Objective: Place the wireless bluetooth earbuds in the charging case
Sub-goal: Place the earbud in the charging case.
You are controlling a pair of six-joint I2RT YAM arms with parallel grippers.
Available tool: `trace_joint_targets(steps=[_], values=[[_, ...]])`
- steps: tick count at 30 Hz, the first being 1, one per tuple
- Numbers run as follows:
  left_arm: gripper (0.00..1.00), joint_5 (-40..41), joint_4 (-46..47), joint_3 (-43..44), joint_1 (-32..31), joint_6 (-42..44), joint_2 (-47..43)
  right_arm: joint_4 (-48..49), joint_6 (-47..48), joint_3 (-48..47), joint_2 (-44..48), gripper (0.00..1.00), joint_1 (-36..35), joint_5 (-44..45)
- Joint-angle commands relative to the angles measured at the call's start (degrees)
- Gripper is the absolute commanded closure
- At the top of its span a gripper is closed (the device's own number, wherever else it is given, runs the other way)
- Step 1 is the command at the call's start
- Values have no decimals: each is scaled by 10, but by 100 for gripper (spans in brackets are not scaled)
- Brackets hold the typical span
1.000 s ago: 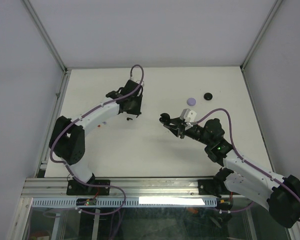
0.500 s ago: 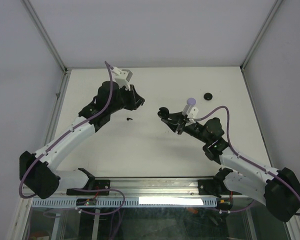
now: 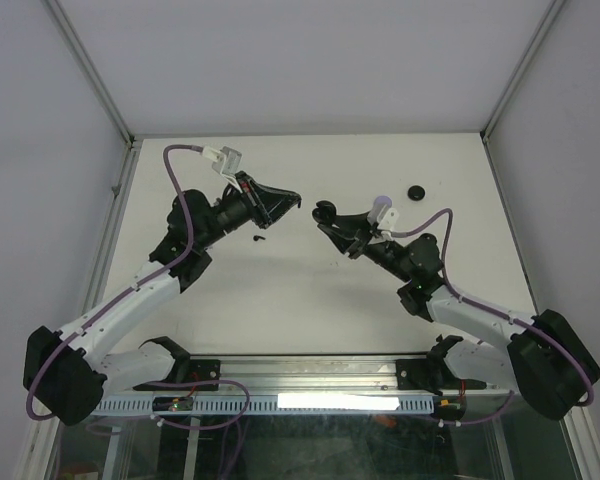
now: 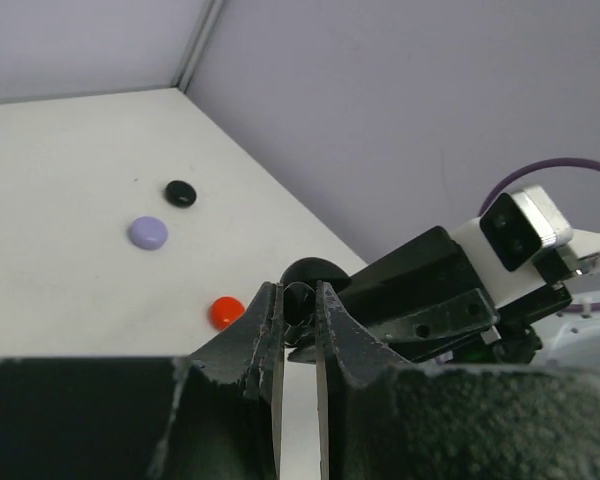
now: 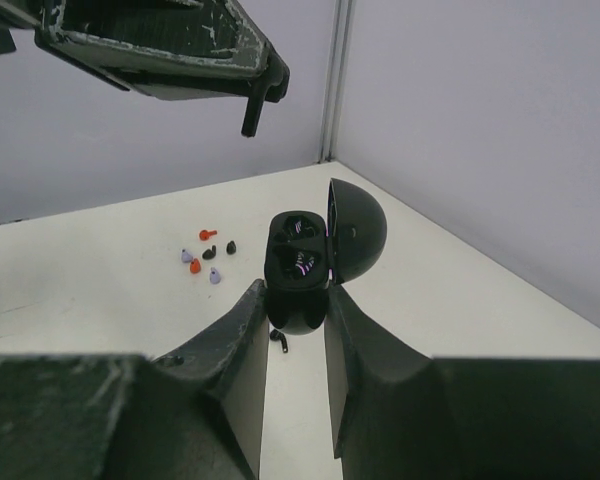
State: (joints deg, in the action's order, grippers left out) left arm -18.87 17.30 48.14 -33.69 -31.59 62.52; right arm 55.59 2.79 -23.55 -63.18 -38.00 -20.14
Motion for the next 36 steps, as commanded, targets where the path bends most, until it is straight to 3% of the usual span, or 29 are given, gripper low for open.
trace_joint_targets(steps=[1, 15, 36], values=[[100, -41, 143, -14, -6, -53, -8, 133, -22, -7, -17, 100, 1, 10], [100, -51, 262, -53, -36, -48, 32, 150, -42, -17, -37, 100, -1, -7], [100, -34, 223, -42, -58, 34, 60, 138, -36, -13, -17, 100, -3, -21]])
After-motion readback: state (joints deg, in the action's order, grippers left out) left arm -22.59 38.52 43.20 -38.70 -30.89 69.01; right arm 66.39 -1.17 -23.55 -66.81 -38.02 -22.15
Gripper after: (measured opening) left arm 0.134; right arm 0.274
